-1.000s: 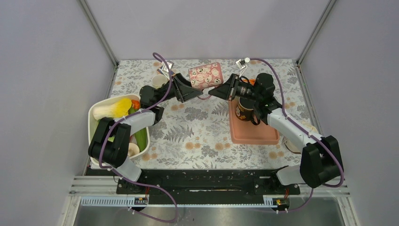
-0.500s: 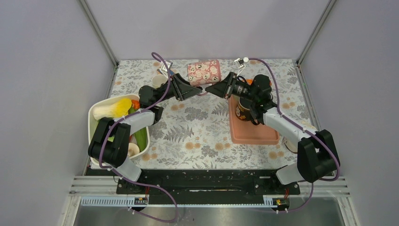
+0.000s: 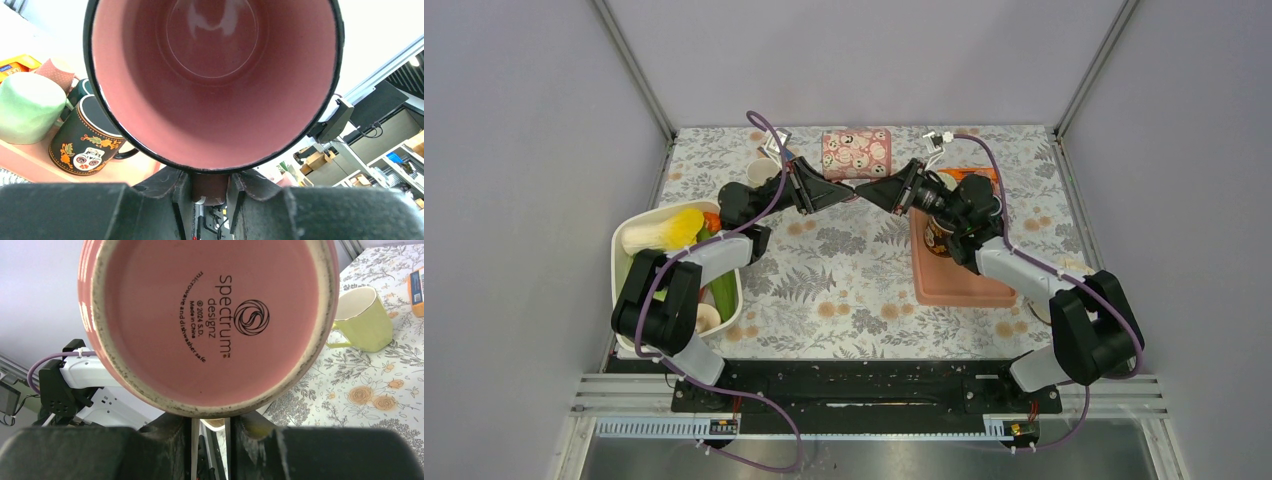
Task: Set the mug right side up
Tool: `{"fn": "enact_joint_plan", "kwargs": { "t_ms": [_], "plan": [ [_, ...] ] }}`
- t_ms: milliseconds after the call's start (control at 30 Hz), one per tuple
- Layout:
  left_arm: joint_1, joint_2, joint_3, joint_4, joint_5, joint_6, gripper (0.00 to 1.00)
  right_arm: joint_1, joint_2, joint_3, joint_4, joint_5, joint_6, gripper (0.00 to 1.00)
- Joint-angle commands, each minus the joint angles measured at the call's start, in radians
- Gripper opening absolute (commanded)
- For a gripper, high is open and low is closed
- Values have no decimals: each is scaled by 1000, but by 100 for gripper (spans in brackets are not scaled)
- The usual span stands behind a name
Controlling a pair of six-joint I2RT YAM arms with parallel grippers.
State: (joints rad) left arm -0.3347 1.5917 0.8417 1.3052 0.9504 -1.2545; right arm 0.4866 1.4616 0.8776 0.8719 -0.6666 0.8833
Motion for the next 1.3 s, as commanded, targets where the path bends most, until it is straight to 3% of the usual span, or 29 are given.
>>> {"fn": "enact_joint_plan", "kwargs": {
  "t_ms": [0,200,300,367,533,667,767,933,1100,1267],
  "plan": [
    [-8,-71,29,122,-39,-11,22,58,-10,-38,103,-42,-55,0],
    [10,-84,15,119,-57,-12,0,61,-16,-61,103,-37,-80,0],
    [18,-88,14,111,-52,-9,0,60,-17,-53,78,-55,-105,0],
    [24,-92,12,107,-45,-4,0,58,-27,-42,41,-81,-141,11],
    [41,-119,10,19,-28,64,0,40,-53,-25,-20,-130,-200,52],
    [49,-142,14,-60,-18,127,0,26,-73,-7,-86,-180,-254,72],
    [55,-155,21,-136,-14,171,0,20,-93,4,-167,-209,-316,79],
    [58,-186,41,-327,-31,308,0,12,-132,15,-289,-248,-424,83],
    [56,-238,130,-801,-155,668,0,6,-190,57,-586,-284,-625,99],
    [56,-208,190,-1012,-260,858,0,-18,-277,64,-840,-202,-823,99]
  ]
}}
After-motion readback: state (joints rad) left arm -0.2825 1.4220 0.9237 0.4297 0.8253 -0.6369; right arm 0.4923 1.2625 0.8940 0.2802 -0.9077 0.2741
